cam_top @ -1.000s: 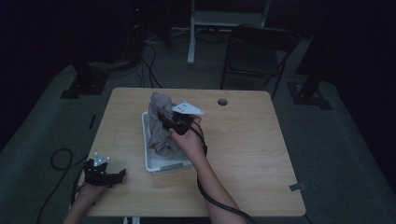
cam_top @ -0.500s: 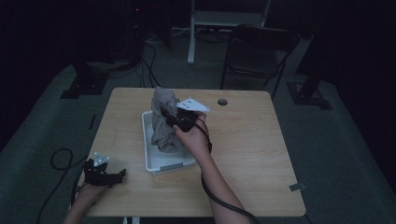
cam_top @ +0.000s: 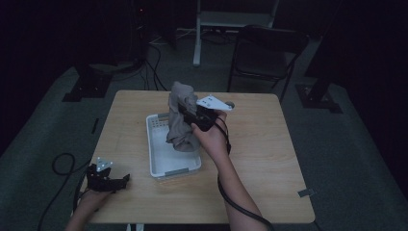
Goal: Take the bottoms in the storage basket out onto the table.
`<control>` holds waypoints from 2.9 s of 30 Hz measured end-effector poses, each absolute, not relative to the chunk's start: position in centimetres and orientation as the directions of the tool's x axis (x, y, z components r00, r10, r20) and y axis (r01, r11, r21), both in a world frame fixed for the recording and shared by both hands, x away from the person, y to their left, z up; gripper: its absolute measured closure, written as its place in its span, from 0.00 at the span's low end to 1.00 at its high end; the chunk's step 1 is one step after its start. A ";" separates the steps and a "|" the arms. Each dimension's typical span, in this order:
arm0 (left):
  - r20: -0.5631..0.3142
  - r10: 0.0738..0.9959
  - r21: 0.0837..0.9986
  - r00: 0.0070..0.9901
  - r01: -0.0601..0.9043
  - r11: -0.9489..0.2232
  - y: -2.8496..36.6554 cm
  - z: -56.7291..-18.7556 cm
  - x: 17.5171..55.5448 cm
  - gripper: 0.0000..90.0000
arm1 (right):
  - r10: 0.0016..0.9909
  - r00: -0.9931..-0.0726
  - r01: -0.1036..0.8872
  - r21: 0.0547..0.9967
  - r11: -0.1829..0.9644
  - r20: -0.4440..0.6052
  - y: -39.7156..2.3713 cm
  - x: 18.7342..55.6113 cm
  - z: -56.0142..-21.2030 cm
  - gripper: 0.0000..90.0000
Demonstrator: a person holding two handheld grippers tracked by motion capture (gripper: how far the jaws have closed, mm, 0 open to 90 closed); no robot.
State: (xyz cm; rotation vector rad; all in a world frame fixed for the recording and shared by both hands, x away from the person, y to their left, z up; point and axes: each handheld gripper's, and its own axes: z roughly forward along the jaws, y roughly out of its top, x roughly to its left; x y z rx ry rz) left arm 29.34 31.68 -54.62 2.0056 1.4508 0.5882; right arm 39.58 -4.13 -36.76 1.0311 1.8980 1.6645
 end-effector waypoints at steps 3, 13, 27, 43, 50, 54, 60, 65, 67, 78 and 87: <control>0.012 0.951 0.684 0.309 0.691 -0.233 31.7 -54.6 29.3 0.00 | 0.761 -0.629 0.255 0.967 0.008 0.160 -5.0 39.6 -36.7 0.74; 0.010 0.952 0.686 0.307 0.690 -0.230 31.7 -54.6 29.3 0.00 | 0.802 -0.579 0.257 0.966 0.007 0.148 -8.3 39.9 -37.1 0.74; 0.011 0.952 0.685 0.305 0.691 -0.229 31.7 -54.6 29.3 0.00 | 0.856 -0.498 0.250 0.968 -0.015 0.142 -13.4 39.9 -37.9 0.74; 0.010 0.953 0.686 0.304 0.691 -0.228 31.7 -54.7 29.3 0.00 | 0.903 -0.408 0.258 0.966 -0.031 0.138 -18.5 39.7 -38.8 0.74; 0.013 0.952 0.685 0.307 0.691 -0.232 31.7 -54.6 29.3 0.00 | 0.919 -0.366 0.265 0.963 -0.048 0.147 -20.7 39.7 -39.7 0.74; 0.013 0.952 0.685 0.307 0.691 -0.232 31.7 -54.6 29.3 0.00 | 0.927 -0.346 0.277 0.960 -0.045 0.143 -21.7 39.8 -40.3 0.74; 0.011 0.952 0.685 0.305 0.692 -0.229 31.7 -54.6 29.3 0.00 | 0.939 -0.312 0.277 0.959 -0.058 0.147 -23.3 39.9 -41.1 0.74; 0.010 0.952 0.685 0.305 0.692 -0.229 31.7 -54.6 29.3 0.00 | 0.951 -0.279 0.279 0.959 -0.052 0.132 -24.6 39.9 -41.9 0.74; 0.010 0.952 0.685 0.305 0.691 -0.229 31.7 -54.6 29.3 0.00 | 0.956 -0.263 0.287 0.956 -0.055 0.133 -25.3 39.9 -42.3 0.74; 0.010 0.952 0.685 0.305 0.692 -0.229 31.7 -54.6 29.3 0.00 | 0.970 -0.197 0.338 0.939 -0.068 0.141 -27.3 40.6 -45.2 0.74; 0.011 0.952 0.685 0.305 0.691 -0.229 31.7 -54.6 29.3 0.00 | 0.976 -0.169 0.372 0.926 -0.068 0.140 -27.9 41.3 -47.1 0.74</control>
